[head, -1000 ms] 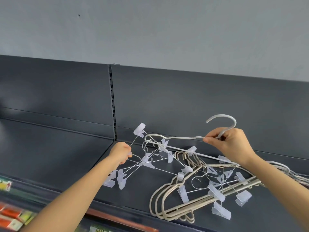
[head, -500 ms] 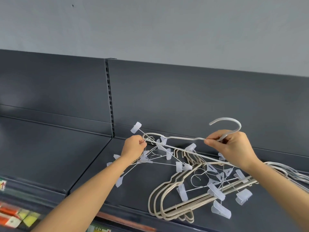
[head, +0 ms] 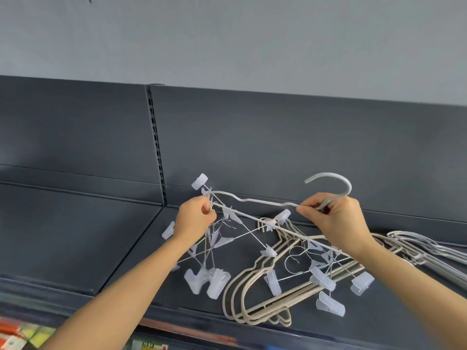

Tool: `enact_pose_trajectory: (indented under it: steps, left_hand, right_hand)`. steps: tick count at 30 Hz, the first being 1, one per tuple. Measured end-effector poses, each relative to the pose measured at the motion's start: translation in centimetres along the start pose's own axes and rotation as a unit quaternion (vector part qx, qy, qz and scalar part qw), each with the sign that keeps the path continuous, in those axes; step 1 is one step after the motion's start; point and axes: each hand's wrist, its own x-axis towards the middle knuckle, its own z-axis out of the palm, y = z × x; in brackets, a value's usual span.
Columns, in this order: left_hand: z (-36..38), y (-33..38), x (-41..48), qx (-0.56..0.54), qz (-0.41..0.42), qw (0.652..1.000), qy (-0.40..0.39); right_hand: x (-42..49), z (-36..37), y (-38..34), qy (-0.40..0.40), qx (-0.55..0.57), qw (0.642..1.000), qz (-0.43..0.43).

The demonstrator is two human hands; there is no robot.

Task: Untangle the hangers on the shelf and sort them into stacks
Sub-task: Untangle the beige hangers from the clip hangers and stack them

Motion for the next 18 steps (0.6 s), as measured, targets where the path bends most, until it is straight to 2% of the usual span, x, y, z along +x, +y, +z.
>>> enact_pose_trajectory:
  steps: [8, 11, 14, 18]
  left_hand:
    - [-2.4, -0.9, 0.3, -0.043, -0.008, 0.999, -0.022]
    - [-3.2, -0.6, 0.3, -0.067, -0.007, 0.997, -0.045]
    - [-4.0, -0.8, 0.2, -0.079, 0.010, 0.994, -0.077]
    - [-4.1, -1.8, 0.3, -0.035, 0.012, 0.998, -0.056]
  right_hand:
    - [0.3, 0.4, -1.7, -0.039, -0.037, 0.999, -0.005]
    - [1.4, 0.4, -2.2, -0.026, -0.032, 0.998, 0.047]
    - [2.7, -0.3, -2.0, 0.020, -0.047, 0.995, 0.091]
    - [3.5, -1.9, -2.0, 0.002, 0.019, 0.992, 0.122]
